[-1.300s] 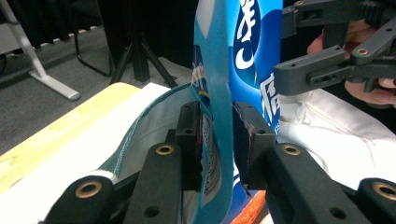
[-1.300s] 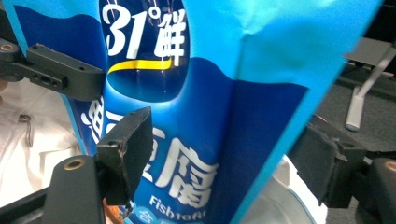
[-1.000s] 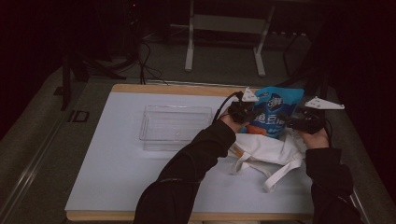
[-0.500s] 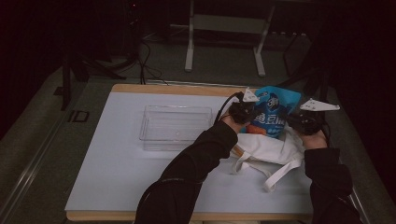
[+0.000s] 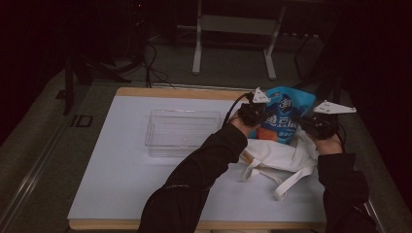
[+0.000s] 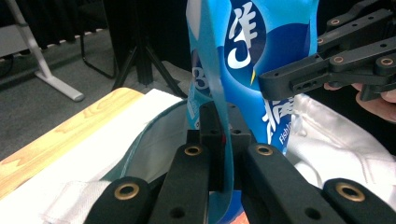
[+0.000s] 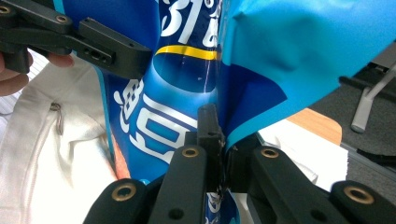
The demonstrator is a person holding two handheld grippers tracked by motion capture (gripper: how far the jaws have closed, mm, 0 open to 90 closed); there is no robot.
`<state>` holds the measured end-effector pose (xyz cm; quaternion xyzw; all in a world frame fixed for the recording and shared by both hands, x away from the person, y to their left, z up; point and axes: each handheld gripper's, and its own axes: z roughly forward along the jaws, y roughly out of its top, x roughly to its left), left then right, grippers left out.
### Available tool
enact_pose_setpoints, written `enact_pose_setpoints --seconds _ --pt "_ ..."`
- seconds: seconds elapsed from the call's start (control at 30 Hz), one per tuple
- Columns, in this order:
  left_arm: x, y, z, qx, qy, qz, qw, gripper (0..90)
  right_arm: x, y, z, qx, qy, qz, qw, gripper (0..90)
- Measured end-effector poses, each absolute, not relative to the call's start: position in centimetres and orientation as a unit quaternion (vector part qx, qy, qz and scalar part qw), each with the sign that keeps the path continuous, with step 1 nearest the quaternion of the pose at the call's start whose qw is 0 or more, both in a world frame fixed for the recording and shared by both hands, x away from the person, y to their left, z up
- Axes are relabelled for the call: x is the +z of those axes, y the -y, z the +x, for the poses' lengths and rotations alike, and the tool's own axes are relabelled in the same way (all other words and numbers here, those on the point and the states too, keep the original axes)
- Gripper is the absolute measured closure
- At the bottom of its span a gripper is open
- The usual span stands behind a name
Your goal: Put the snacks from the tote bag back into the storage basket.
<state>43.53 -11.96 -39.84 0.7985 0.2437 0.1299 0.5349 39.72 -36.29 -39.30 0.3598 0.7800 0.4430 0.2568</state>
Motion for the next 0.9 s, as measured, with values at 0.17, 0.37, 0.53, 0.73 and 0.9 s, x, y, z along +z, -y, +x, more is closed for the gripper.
enact_pose_setpoints --seconds 0.17,0.37,0.53,0.73,0.9 --pt "-38.8 12.0 43.4 0.131 -0.240 0.799 0.535 90.0 -38.5 36.3 39.5 0.446 -0.776 0.360 0.261 87.5" --pt "-37.2 11.9 43.2 0.137 -0.234 0.796 0.540 90.0 -37.0 36.3 39.1 0.452 -0.770 0.362 0.268 87.6" --pt "-35.7 11.7 42.9 0.143 -0.226 0.796 0.543 90.0 -35.7 36.1 38.7 0.457 -0.764 0.362 0.274 87.6" --pt "-33.8 11.4 42.6 0.150 -0.220 0.794 0.546 90.0 -34.1 35.8 38.5 0.464 -0.760 0.357 0.282 87.7" --pt "-31.8 10.8 42.3 0.155 -0.216 0.792 0.550 90.0 -32.5 35.5 38.2 0.475 -0.754 0.352 0.287 87.7"
